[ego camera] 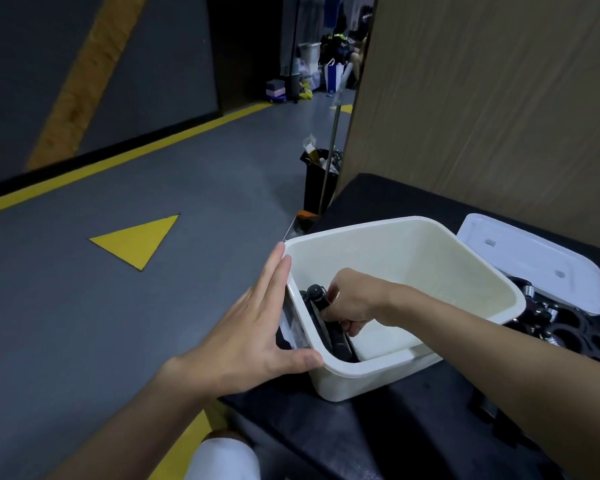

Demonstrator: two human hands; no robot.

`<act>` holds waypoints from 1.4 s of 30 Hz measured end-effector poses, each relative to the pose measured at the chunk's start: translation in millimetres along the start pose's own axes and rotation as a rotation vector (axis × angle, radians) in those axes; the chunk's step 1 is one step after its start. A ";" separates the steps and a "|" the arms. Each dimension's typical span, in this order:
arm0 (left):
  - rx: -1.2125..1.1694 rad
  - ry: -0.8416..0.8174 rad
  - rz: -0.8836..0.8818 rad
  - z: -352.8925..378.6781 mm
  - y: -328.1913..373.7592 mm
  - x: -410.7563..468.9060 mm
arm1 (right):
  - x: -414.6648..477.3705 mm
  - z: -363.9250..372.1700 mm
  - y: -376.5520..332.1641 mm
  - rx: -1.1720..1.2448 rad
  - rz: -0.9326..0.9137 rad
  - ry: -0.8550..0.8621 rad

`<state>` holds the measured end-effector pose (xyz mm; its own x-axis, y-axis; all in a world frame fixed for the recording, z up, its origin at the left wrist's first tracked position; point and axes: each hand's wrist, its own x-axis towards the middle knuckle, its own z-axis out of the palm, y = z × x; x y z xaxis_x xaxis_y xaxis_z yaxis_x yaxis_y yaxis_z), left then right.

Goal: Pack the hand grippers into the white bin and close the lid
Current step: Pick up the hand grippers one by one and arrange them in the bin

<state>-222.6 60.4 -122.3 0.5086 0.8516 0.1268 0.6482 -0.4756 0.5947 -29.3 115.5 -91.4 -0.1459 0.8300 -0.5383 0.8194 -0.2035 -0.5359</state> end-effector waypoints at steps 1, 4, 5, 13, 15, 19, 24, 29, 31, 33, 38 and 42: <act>0.002 0.000 -0.001 -0.3 0.2 -0.2 | 0.1 -0.4 0.5 0.007 -0.005 -0.003; 0.005 -0.002 -0.005 -0.3 0.3 -0.1 | -0.5 -2.4 2.2 0.040 -0.027 -0.028; 0.008 -0.003 -0.005 -0.5 0.5 -0.1 | -0.1 -2.9 3.0 0.050 -0.032 -0.041; 0.038 -0.020 -0.017 -2.3 2.2 -0.3 | 1.9 -4.1 9.3 0.034 -0.063 -0.123; 0.039 -0.022 -0.021 -2.3 2.2 0.0 | 2.3 -4.9 11.1 0.051 -0.076 -0.134; 0.040 -0.016 -0.023 -3.1 1.8 0.2 | 1.9 -2.0 12.9 0.014 -0.094 -0.083; -0.018 0.026 -0.041 -0.8 1.4 -3.8 | -11.8 -16.0 14.9 -0.115 -0.096 0.049; -0.192 0.180 -0.158 16.5 16.4 -4.5 | -45.0 -66.8 71.1 -0.680 0.040 0.877; -0.179 0.210 -0.177 21.5 21.4 0.1 | -57.9 -84.4 98.9 -0.490 0.288 0.825; -0.201 0.240 -0.176 22.7 21.3 4.8 | -63.0 -90.2 114.1 -0.134 0.339 0.701; -0.239 0.233 -0.193 15.3 14.1 14.5 | -73.3 -80.7 119.4 0.154 0.239 0.723; -0.233 0.202 -0.186 5.2 3.6 22.3 | -93.4 -76.4 111.4 0.221 0.286 0.652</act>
<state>-205.9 76.5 -121.5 0.2568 0.9563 0.1399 0.5606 -0.2653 0.7845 118.0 55.0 -51.1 0.4710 0.8547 -0.2185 0.6352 -0.5004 -0.5883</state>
